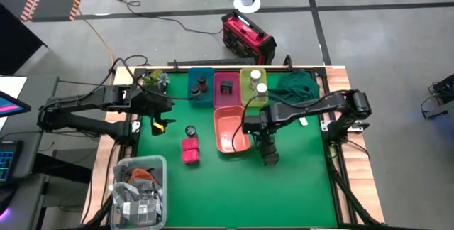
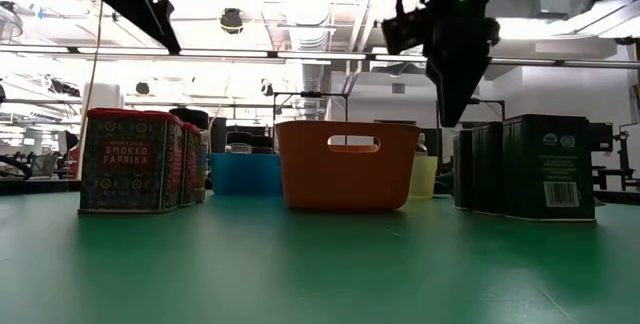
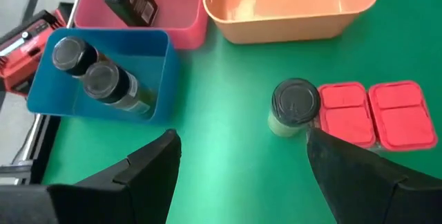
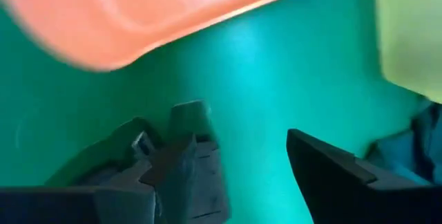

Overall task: Sort spices by type
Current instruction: Put the top black seasoning can into the pink bin

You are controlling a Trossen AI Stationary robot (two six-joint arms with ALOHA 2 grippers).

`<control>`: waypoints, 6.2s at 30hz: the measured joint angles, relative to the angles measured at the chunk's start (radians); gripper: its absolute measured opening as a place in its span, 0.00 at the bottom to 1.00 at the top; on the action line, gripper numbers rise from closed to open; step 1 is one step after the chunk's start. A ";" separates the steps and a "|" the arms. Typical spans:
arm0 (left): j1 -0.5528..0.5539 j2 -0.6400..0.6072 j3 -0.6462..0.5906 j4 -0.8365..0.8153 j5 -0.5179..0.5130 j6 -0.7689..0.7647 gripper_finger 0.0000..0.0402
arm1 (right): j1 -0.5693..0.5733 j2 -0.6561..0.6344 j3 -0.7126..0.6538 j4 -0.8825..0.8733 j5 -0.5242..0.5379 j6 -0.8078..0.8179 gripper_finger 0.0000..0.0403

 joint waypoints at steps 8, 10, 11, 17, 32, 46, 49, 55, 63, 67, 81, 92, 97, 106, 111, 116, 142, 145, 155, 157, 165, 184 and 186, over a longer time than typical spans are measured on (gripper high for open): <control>0.000 0.000 0.000 -0.005 0.001 -0.009 0.75 | 0.071 0.004 0.001 0.052 0.023 -0.036 0.65; 0.000 0.000 0.000 -0.006 0.014 -0.013 0.75 | 0.069 0.004 0.001 0.053 0.024 -0.036 0.65; 0.000 0.000 0.000 -0.007 0.018 -0.016 0.75 | 0.068 0.004 0.001 0.053 0.024 -0.036 0.65; 0.000 0.000 0.000 -0.030 0.018 -0.023 0.75 | 0.052 0.004 0.001 0.050 0.011 -0.031 0.65; 0.000 0.000 0.000 -0.054 0.037 -0.045 0.75 | 0.060 0.006 -0.099 0.102 -0.011 0.013 0.65; 0.000 0.000 0.000 -0.053 0.037 -0.034 0.75 | 0.001 0.006 -0.180 0.108 -0.026 -0.002 0.56; 0.000 0.000 0.000 -0.053 0.037 -0.034 0.75 | -0.014 0.005 -0.179 0.112 -0.028 -0.016 0.46; 0.000 -0.001 0.000 -0.050 0.018 -0.025 0.75 | -0.028 0.006 -0.101 0.065 -0.032 -0.054 0.37; 0.000 -0.053 0.001 -0.045 0.014 -0.026 0.75 | -0.043 0.006 0.106 -0.034 -0.007 -0.077 0.44; 0.000 -0.104 0.002 -0.016 0.014 -0.032 0.75 | -0.057 0.005 0.208 -0.012 0.058 -0.143 0.42; 0.001 -0.128 0.002 0.024 0.014 -0.037 0.75 | -0.280 0.004 0.259 0.338 0.056 -0.387 0.43; 0.058 -0.102 0.002 0.065 0.060 -0.007 0.75 | -0.350 0.227 0.412 0.352 -0.034 -0.470 0.42; 0.080 -0.108 0.002 0.047 0.095 0.001 0.75 | -0.374 0.398 0.641 0.187 -0.035 -0.488 0.42; 0.080 -0.130 0.002 0.043 0.104 0.000 0.75 | -0.436 0.619 0.898 -0.033 -0.045 -0.526 0.42; 0.080 -0.129 0.002 0.034 0.123 -0.009 0.75 | -0.456 0.673 0.951 -0.070 -0.049 -0.529 0.43; 0.080 -0.129 0.002 0.021 0.126 -0.010 0.75 | -0.461 0.675 0.953 -0.072 -0.048 -0.532 0.51; 0.080 -0.129 0.001 0.023 0.193 -0.007 0.75 | -0.228 0.448 0.895 -0.304 -0.026 -0.352 0.62; 0.080 -0.129 0.001 0.022 0.205 -0.003 0.75 | -0.104 0.414 0.828 -0.322 -0.011 -0.275 0.62; 0.080 -0.129 0.001 0.021 0.211 0.017 0.75 | 0.173 0.262 0.509 -0.307 0.057 0.087 0.62; 0.080 -0.129 0.001 0.022 0.211 0.026 0.75 | 0.185 0.242 0.423 -0.285 0.058 0.129 0.62; 0.080 -0.129 0.000 0.021 0.211 0.062 0.75 | 0.186 0.196 0.229 -0.165 0.031 0.176 0.62; 0.080 -0.129 0.001 0.001 0.211 0.034 0.75 | 0.106 0.199 0.060 -0.183 0.054 0.138 0.62; 0.080 -0.129 0.001 -0.008 0.211 0.034 0.75 | 0.076 0.199 0.052 -0.183 0.058 0.125 0.62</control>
